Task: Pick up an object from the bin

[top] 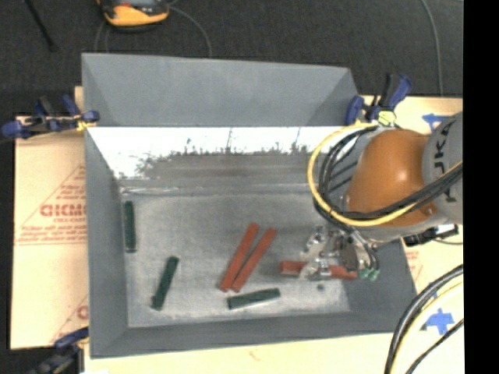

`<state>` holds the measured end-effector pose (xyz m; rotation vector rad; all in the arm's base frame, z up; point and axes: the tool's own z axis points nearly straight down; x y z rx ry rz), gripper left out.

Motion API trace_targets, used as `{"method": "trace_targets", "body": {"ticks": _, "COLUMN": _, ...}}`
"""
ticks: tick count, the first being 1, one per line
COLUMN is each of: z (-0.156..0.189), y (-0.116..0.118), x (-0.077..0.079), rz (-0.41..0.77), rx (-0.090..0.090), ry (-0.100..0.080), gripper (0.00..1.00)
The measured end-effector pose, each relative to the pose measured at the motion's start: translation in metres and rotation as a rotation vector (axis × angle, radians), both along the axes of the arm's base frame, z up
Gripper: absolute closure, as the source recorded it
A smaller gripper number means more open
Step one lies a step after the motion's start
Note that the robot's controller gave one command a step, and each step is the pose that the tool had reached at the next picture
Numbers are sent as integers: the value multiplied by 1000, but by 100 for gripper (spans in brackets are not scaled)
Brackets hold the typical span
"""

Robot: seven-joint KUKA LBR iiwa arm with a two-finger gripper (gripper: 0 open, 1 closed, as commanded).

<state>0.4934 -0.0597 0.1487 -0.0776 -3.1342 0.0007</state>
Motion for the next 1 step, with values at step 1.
{"method": "trace_targets", "body": {"ticks": 1, "z": 19, "y": 0, "x": 2, "rz": 1, "rx": 0, "ry": -7, "gripper": 100}}
